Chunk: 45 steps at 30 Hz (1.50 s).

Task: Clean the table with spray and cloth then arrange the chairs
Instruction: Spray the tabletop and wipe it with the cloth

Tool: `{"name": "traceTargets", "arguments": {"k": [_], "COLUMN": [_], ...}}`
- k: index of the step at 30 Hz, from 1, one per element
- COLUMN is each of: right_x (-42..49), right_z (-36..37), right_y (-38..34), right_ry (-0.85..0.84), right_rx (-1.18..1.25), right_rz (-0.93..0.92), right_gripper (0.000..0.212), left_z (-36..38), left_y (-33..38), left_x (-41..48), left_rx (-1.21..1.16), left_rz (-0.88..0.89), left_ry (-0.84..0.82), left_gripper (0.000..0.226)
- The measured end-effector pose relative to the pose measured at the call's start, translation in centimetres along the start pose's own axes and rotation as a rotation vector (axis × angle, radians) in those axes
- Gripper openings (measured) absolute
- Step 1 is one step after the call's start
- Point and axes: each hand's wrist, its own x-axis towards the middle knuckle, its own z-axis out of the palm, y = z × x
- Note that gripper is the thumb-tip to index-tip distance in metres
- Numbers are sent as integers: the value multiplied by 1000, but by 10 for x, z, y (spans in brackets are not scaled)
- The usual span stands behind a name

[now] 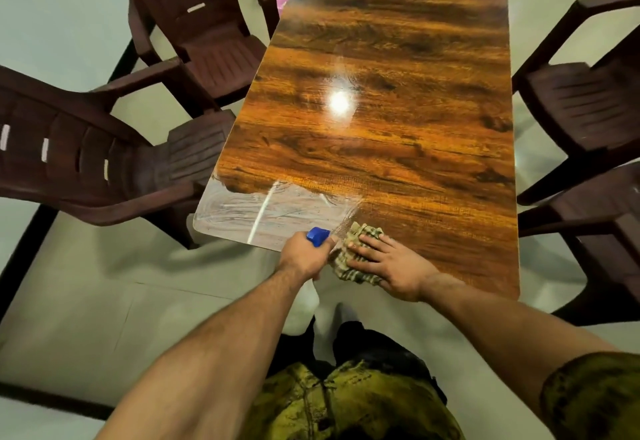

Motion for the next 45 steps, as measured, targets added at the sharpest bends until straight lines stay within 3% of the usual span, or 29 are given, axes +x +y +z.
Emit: {"name": "traceTargets", "arguments": {"k": [2, 8, 11, 12, 15, 17, 19, 22, 23, 26, 30, 35, 39, 40, 43, 45], "right_x": [-8, 41, 90, 106, 128, 121, 114, 120, 127, 126, 88, 91, 147, 162, 192, 186], "right_z": [-3, -24, -41, -46, -40, -36, -33, -31, -26, -8, 9, 9, -9, -13, -16, -21], "right_y": [19, 2, -14, -25, -58, -51, -34, -64, -86, -136, -125, -130, -150, -159, -184, -168], "right_ry": [26, 174, 217, 208, 136, 95, 120, 208, 233, 233, 159, 311, 295, 266, 192, 119], "right_rx": [0, 293, 410, 403, 275, 175, 144, 322, 330, 310, 203, 345, 409, 367, 257, 163], "right_rz": [111, 807, 978, 943, 575, 424, 513, 904, 905, 655, 563, 983, 1207, 1130, 642, 420], "right_gripper": [67, 67, 70, 70, 71, 72, 70, 70, 71, 74, 75, 60, 64, 65, 64, 62], "left_z": [-4, -25, -41, -49, -69, -82, -89, -100, -101, -104, -103, -115, -134, -139, -153, -162], "left_y": [2, 4, 0, -3, -12, -18, -22, -35, -39, -45, -50, -61, -67, -69, -76, -79], "left_x": [1, 14, 24, 28, 39, 45, 48, 48, 49, 51, 53, 57, 61, 63, 68, 73], "left_rx": [-36, -29, -57, -63, -65, -54, -37, -9, 9, 38, 36, 24, 35, 36, 64, 70], "left_rz": [-6, 17, 39, 46, 70, 73, 92, 126, 136, 153, 187, 149, 153, 154, 160, 165], "left_ry": [-4, -2, -18, -11, -2, -30, -57, -88, -96, -140, -208, -161, -118, -107, -88, -68], "left_gripper": [51, 47, 43, 42, 42, 43, 46, 46, 47, 46, 47, 44, 40, 40, 43, 44]}}
